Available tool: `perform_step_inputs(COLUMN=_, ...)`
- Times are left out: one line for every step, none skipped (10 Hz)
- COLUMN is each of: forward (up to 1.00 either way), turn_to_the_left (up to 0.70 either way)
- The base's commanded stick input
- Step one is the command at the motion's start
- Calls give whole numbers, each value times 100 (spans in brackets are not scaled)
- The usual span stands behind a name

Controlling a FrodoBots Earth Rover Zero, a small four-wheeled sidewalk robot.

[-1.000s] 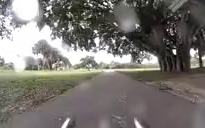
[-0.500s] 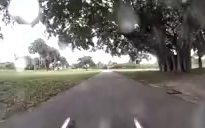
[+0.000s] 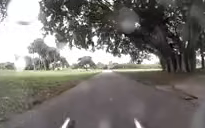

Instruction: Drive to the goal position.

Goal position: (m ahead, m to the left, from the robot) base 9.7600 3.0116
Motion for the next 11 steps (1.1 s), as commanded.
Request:
perform_step_inputs(forward=100, turn_to_the_left=0)
perform_step_inputs(forward=100, turn_to_the_left=0)
perform_step_inputs(forward=100, turn_to_the_left=0)
perform_step_inputs(forward=100, turn_to_the_left=0)
perform_step_inputs(forward=100, turn_to_the_left=0)
perform_step_inputs(forward=100, turn_to_the_left=-13)
perform_step_inputs(forward=100, turn_to_the_left=-30)
perform_step_inputs(forward=100, turn_to_the_left=-29)
perform_step_inputs(forward=100, turn_to_the_left=-4)
perform_step_inputs(forward=100, turn_to_the_left=0)
perform_step_inputs(forward=100, turn_to_the_left=0)
